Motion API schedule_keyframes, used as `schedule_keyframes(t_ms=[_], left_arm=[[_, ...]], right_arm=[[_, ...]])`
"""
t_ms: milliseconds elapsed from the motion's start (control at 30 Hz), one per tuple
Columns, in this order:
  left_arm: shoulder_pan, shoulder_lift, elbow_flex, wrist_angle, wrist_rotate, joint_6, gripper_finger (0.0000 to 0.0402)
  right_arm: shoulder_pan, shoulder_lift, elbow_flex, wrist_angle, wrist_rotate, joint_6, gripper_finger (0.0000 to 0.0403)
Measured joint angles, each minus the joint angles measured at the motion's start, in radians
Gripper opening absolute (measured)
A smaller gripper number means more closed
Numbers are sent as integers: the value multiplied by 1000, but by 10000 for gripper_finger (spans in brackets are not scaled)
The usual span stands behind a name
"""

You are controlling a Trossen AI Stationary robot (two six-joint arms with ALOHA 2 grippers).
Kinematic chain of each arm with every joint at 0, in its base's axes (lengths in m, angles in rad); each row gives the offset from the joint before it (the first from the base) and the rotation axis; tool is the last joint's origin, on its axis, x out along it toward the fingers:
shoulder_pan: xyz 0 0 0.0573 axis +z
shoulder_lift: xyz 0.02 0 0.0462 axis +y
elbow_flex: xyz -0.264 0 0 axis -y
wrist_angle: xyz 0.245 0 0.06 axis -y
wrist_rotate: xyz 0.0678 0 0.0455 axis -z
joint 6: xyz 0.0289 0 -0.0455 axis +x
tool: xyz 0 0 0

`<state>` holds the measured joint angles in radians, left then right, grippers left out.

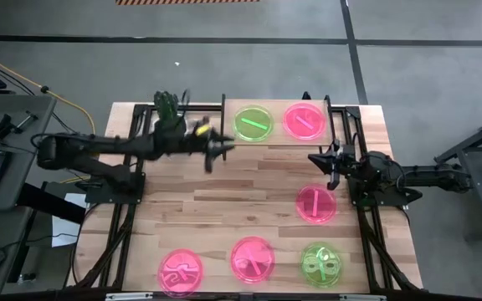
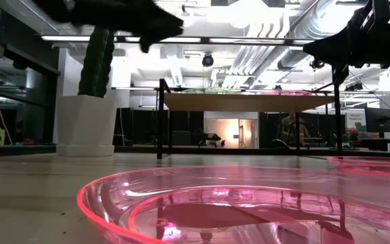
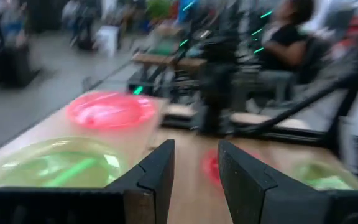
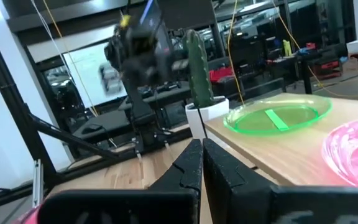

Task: Place and stack plates onto a shelf
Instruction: Stack the pink plate on top of the pink plate on the shelf

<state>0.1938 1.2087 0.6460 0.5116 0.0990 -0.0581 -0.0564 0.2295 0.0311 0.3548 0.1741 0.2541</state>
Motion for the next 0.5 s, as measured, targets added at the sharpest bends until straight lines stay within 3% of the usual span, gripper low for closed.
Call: schedule_keyframes(t_ms=[100,200,367,500], left_arm=[[-65,-34,-175,253,-13,11,113],[-97,-55,-281,389,-34,10,113],[-106,-74,-331,426,-44,9,113],[-102,-94,-331,429,-45,24,113]], right_arm=[[0,0,0,16,0,-1,0],[0,0,0,23,2,0,0],[0,0,0,68,11,41,11],[11,1,2,152,-64,103,58]])
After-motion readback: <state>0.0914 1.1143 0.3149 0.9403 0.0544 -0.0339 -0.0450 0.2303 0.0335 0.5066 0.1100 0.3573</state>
